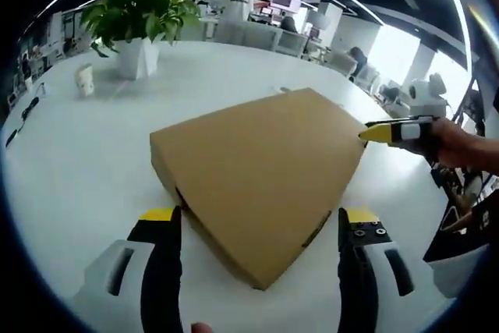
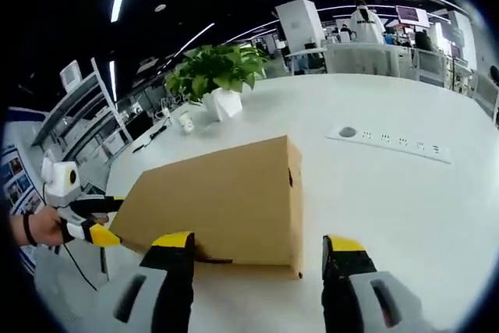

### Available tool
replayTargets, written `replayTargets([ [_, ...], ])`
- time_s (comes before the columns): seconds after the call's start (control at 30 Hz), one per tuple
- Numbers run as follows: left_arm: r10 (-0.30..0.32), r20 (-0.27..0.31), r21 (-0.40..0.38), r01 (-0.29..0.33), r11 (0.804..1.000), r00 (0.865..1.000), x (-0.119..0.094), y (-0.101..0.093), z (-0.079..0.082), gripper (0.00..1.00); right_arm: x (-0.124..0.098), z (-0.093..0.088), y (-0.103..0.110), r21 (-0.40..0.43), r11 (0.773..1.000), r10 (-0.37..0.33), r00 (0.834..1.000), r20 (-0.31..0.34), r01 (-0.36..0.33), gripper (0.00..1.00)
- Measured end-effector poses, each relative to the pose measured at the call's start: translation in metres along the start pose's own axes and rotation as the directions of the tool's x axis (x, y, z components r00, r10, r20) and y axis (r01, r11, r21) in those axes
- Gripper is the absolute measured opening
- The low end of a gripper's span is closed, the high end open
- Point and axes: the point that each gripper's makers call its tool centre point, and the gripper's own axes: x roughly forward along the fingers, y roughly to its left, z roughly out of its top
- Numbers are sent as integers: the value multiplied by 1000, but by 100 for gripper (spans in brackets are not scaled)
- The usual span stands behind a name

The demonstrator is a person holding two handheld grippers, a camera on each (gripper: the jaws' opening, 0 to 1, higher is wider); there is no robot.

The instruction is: Operate the shoe box by opening the lid, removing the specified soft item, and placing it in the target area until the item is outside and the box remains undamaged.

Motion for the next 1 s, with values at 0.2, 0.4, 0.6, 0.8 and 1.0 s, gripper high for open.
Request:
replayTargets([
  [0.2, -6, -38, 18, 6, 1000, 999, 8, 4, -1, 82, 9, 4, 11, 28, 999, 40, 999, 3, -40, 52],
  [0.4, -11, -33, 20, 12, 1000, 999, 7, 4, -3, 82, 11, 6, 10, 45, 999, 11, 1000, 18, -12, 51],
  [0.6, -21, -45, 37, 23, 999, 999, 9, 6, -2, 82, 7, 3, 11, 54, 998, -16, 1000, 23, 15, 50],
  [0.8, -55, -68, 81, 61, 995, 996, 8, 6, -3, 82, 1, -3, 6, 111, 992, -58, 997, 42, 53, 48],
  [1.0, -104, -100, 145, 118, 982, 990, 11, 9, -3, 82, -9, -15, 10, 175, 979, -110, 993, 39, 102, 46],
])
